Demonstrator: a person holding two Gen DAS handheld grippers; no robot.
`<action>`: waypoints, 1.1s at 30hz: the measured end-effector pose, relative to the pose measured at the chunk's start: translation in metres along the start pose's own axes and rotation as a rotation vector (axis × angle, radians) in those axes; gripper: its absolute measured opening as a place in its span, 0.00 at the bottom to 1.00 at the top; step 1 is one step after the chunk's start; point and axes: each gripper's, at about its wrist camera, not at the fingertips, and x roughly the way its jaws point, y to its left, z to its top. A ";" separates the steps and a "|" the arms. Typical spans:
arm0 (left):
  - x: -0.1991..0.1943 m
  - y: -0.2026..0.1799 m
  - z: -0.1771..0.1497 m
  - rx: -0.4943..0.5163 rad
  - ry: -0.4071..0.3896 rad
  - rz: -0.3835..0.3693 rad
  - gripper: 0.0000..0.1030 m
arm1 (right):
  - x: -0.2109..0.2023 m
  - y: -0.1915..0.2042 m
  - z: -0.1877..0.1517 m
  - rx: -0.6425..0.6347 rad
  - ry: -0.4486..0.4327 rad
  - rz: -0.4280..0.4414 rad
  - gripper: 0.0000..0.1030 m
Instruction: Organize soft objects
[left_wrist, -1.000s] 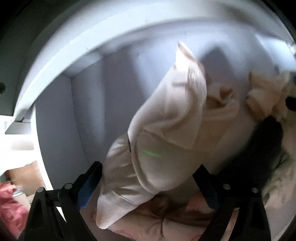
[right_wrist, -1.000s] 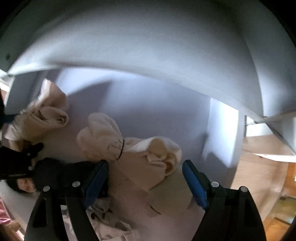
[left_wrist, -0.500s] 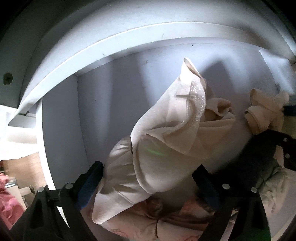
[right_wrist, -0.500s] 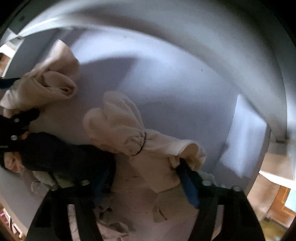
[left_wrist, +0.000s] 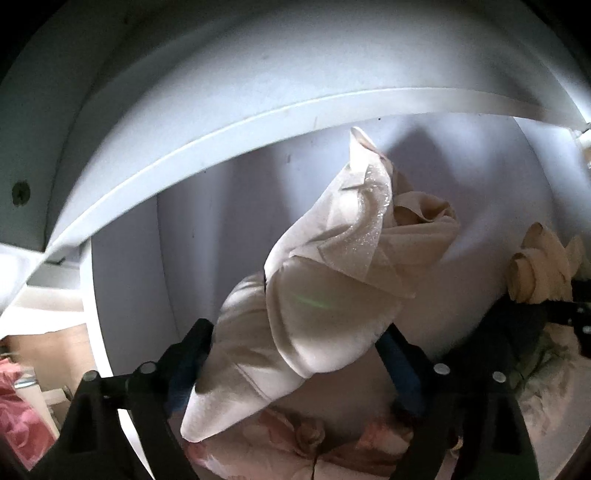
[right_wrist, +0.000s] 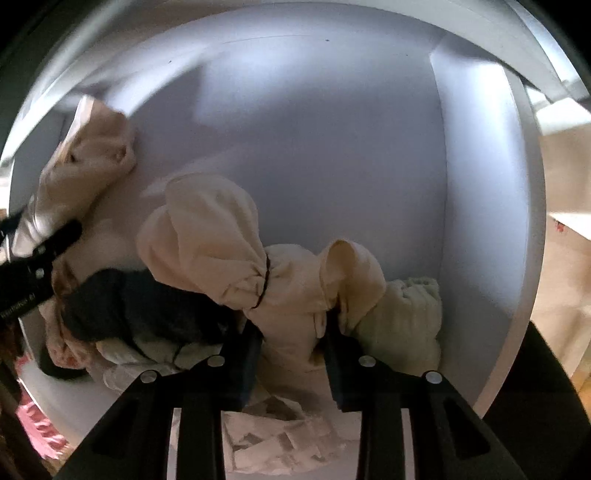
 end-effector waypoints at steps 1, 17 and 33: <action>0.000 -0.001 0.001 0.004 -0.003 0.001 0.88 | 0.003 0.006 -0.003 -0.002 -0.002 -0.003 0.30; 0.008 -0.012 -0.009 -0.053 0.091 -0.118 0.62 | -0.009 -0.017 -0.006 -0.006 -0.007 0.006 0.31; -0.064 0.008 -0.025 -0.008 0.048 -0.130 0.48 | -0.005 -0.017 -0.010 -0.006 -0.008 0.001 0.31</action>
